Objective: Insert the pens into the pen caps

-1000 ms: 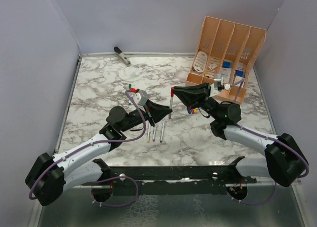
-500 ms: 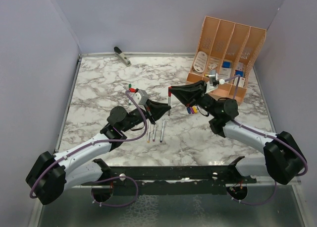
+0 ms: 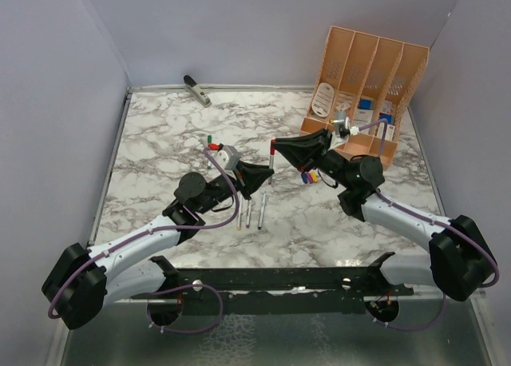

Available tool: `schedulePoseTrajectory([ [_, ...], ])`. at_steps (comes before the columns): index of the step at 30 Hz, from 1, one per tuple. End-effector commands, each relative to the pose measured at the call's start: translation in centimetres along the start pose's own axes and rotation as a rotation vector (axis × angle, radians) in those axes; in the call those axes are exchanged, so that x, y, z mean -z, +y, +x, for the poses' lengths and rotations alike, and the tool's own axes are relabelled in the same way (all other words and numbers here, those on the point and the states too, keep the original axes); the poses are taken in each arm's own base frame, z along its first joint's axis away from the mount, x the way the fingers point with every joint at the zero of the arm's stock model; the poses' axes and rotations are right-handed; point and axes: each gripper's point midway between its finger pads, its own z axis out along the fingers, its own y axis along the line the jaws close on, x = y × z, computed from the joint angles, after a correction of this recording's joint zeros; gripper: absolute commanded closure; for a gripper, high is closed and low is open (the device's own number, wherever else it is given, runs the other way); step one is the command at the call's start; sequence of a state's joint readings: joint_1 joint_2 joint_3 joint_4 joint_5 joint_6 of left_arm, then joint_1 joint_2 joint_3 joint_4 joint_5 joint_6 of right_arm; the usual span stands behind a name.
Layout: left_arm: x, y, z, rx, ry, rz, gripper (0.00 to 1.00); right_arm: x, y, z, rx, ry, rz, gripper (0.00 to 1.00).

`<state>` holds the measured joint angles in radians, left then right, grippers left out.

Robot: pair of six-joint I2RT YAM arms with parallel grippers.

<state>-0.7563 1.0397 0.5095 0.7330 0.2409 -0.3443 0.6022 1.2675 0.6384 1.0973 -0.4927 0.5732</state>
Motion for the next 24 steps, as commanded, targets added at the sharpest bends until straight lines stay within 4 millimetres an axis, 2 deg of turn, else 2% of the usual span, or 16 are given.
schedulePoseTrajectory([
  [1,0.0,-0.8,-7.9,-0.064,-0.268,-0.003,1.00,1.7,0.1,4.5,-0.040,0.152,-0.010,0.98],
  [16,0.3,-2.1,-11.2,-0.077,-0.366,0.040,1.00,2.2,-0.3,7.6,-0.039,0.236,-0.003,0.98],
  [24,0.5,-2.0,-12.1,-0.095,-0.390,0.028,1.00,2.9,-0.5,9.3,-0.041,0.283,0.021,0.98],
])
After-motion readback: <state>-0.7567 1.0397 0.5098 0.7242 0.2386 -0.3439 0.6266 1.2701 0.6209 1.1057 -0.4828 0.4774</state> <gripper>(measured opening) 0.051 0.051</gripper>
